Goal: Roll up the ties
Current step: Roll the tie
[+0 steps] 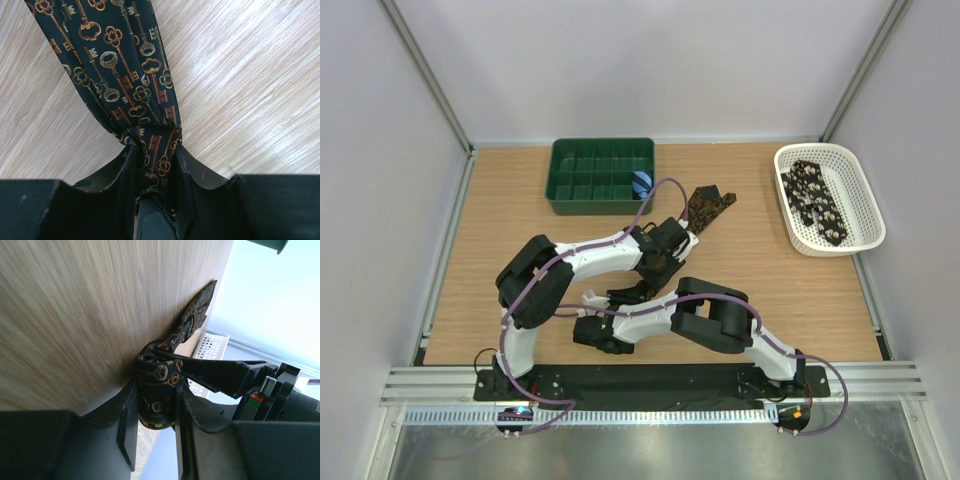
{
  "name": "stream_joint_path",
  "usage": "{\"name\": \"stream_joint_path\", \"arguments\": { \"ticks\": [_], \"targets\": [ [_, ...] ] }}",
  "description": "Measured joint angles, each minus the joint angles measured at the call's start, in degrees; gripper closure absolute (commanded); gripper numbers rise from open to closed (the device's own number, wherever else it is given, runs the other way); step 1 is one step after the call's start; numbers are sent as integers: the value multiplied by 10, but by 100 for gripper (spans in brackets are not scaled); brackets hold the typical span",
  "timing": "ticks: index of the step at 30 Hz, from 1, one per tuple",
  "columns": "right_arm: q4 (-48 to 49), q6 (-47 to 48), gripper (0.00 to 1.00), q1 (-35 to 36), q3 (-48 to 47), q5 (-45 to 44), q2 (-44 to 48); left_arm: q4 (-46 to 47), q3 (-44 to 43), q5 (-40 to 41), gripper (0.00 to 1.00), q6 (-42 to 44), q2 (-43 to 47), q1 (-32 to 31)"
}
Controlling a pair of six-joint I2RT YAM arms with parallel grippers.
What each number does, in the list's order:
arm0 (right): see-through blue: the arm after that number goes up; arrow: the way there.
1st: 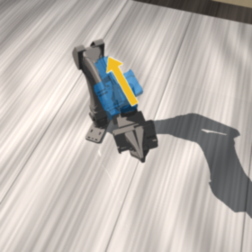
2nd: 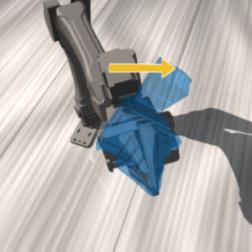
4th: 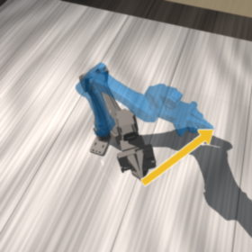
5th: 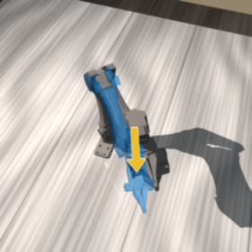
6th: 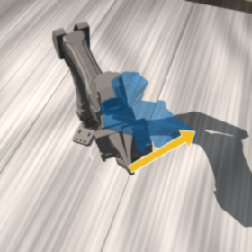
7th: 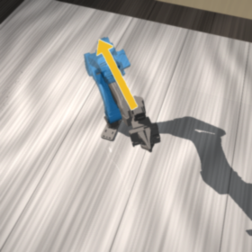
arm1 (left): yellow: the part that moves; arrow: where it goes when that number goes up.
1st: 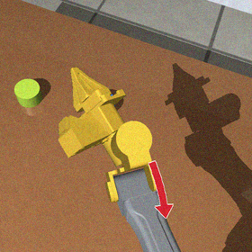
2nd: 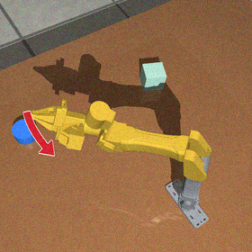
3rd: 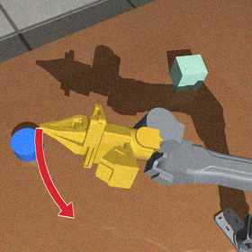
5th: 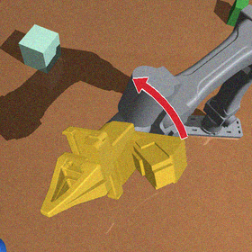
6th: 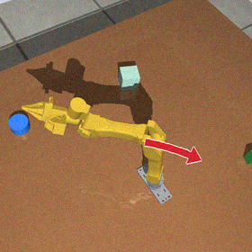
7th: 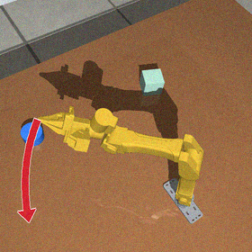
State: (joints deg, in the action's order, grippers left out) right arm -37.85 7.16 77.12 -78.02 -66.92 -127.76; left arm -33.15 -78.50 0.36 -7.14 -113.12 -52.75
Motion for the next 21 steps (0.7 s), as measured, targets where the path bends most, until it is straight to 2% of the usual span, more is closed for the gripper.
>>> {"name": "stream_joint_path", "arguments": {
  "ticks": [5, 9, 11, 14, 21],
  "targets": [
    [-1, -4, 86, 0, 0, 1, 0, -3, -2, 0, 78, 0, -1, 0],
    [-1, -7, 89, 0, 0, 0, 0, -3, -2, 0, 63, 0, -2, 0],
    [-1, -9, 89, 0, 0, 1, 0, -3, -3, 0, 60, 0, -2, 0],
    [-2, -14, 90, 0, 0, 6, 0, -6, -4, 0, 51, 0, -2, 0],
    [-2, -18, 90, -1, 0, 11, 0, -21, -10, -6, 40, 0, -4, -4]
  ]
}}
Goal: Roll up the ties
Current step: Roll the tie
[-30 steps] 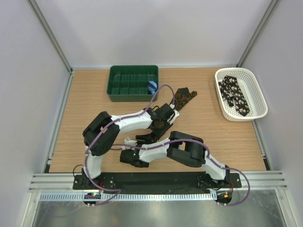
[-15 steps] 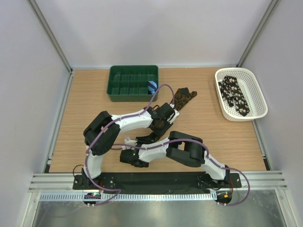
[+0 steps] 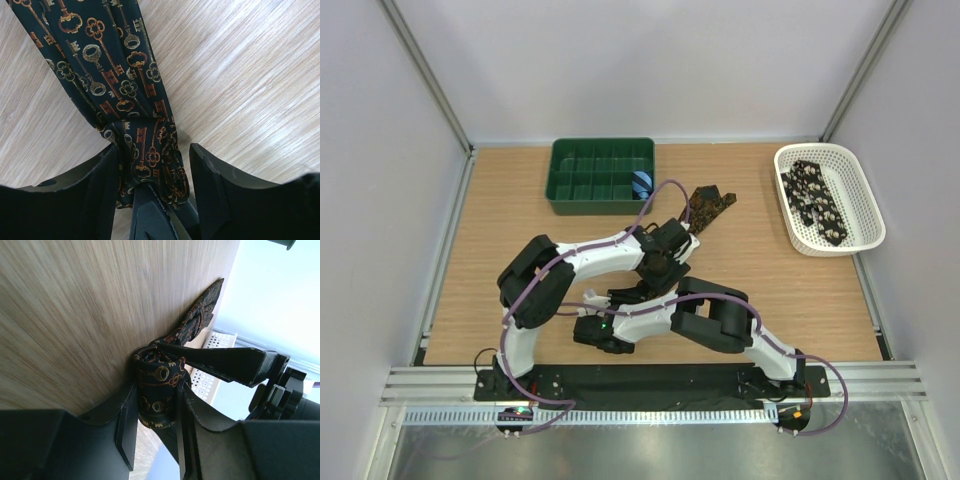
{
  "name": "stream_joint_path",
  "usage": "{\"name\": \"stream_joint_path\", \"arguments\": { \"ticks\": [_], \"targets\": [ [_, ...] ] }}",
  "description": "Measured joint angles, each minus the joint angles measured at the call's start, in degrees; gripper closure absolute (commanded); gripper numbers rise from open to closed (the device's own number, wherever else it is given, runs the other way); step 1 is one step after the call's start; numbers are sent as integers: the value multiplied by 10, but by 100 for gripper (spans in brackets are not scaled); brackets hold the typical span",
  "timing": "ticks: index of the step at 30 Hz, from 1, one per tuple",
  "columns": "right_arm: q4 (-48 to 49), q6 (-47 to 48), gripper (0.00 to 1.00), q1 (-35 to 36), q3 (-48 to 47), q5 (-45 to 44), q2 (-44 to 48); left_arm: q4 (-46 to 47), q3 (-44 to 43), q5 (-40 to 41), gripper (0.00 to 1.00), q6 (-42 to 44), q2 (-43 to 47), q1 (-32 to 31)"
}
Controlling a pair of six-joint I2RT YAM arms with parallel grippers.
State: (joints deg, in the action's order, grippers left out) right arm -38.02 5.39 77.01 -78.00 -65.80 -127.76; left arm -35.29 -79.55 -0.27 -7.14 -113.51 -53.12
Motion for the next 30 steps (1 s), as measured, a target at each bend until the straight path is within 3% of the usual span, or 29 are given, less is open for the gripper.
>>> {"name": "stream_joint_path", "arguments": {
  "ticks": [14, 30],
  "targets": [
    [0, -6, 90, -6, 0, 17, 9, -14, -2, 2, 25, 0, 0, 5],
    [-1, -10, 89, -5, 1, 29, 15, 3, -17, 22, 21, 25, 8, 26]
  ]
}}
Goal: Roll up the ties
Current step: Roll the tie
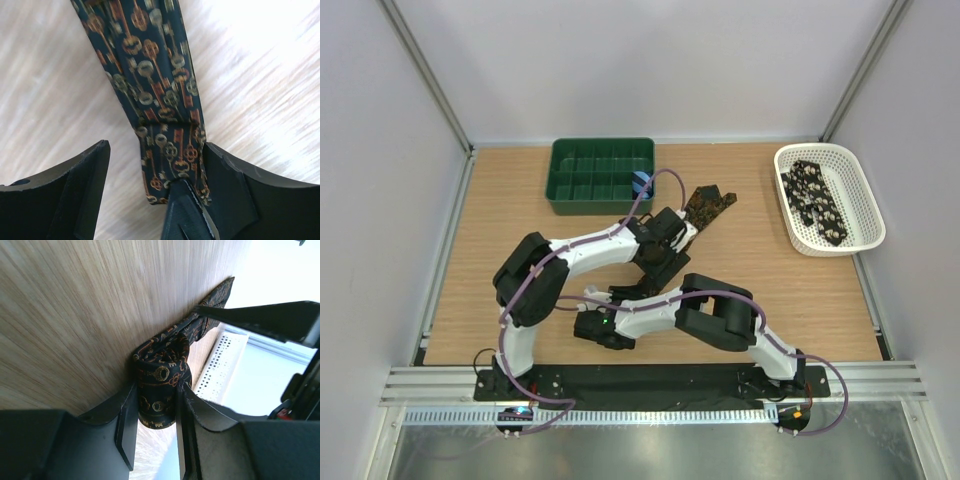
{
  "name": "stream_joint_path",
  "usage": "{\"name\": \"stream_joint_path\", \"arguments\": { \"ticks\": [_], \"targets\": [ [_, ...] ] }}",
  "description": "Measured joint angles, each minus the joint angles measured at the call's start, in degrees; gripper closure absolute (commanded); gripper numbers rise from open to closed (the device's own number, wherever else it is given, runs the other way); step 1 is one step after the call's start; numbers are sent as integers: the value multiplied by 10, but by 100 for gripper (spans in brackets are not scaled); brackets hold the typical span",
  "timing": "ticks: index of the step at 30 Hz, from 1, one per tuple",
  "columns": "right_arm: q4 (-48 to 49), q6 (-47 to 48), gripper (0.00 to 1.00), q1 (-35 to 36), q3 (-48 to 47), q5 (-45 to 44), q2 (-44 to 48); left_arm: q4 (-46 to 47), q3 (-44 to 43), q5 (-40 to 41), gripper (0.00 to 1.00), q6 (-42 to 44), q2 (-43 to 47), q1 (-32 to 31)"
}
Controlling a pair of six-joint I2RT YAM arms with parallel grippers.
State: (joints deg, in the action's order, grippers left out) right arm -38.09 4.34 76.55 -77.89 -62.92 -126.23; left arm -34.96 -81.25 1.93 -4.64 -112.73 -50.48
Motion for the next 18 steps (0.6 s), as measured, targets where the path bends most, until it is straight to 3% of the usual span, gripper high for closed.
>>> {"name": "stream_joint_path", "arguments": {
  "ticks": [9, 18],
  "targets": [
    [-2, 0, 89, 6, 0, 2, 0, 9, -49, 23, 22, 6, 12, 23],
    [-1, -11, 89, 6, 1, 53, 28, 42, -3, 46, 18, -34, 177, 72]
  ]
}}
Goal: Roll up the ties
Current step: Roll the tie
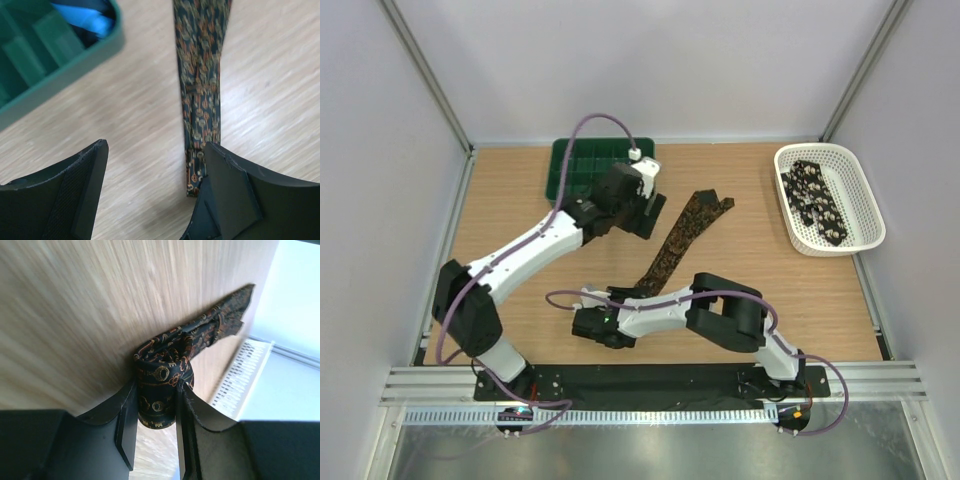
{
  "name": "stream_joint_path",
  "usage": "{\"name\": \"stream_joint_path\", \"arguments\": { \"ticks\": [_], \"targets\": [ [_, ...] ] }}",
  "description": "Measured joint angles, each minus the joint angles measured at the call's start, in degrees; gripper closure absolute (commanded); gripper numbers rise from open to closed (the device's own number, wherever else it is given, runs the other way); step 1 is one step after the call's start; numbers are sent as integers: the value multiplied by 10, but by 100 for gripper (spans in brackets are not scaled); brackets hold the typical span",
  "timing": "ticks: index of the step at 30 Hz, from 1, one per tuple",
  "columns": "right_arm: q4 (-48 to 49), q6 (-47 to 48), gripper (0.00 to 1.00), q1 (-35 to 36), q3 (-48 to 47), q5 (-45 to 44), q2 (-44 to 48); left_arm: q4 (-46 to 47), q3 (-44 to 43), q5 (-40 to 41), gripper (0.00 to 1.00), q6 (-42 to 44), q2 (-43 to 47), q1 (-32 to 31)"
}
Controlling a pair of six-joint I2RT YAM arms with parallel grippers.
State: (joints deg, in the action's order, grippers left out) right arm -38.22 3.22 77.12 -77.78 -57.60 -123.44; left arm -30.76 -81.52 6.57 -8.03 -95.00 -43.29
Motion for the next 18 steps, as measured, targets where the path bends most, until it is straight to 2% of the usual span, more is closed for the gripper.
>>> {"name": "stream_joint_path", "arguments": {
  "ticks": [5, 14, 18],
  "targets": [
    [3, -8, 89, -4, 2, 61, 33, 28, 23, 6, 18, -42, 74, 48],
    [24, -26, 89, -65, 27, 263, 130, 116, 223, 45, 16, -100, 213, 68],
    [31, -24, 89, -102, 43, 351, 154, 154, 292, 71, 12, -116, 264, 68]
  ]
}}
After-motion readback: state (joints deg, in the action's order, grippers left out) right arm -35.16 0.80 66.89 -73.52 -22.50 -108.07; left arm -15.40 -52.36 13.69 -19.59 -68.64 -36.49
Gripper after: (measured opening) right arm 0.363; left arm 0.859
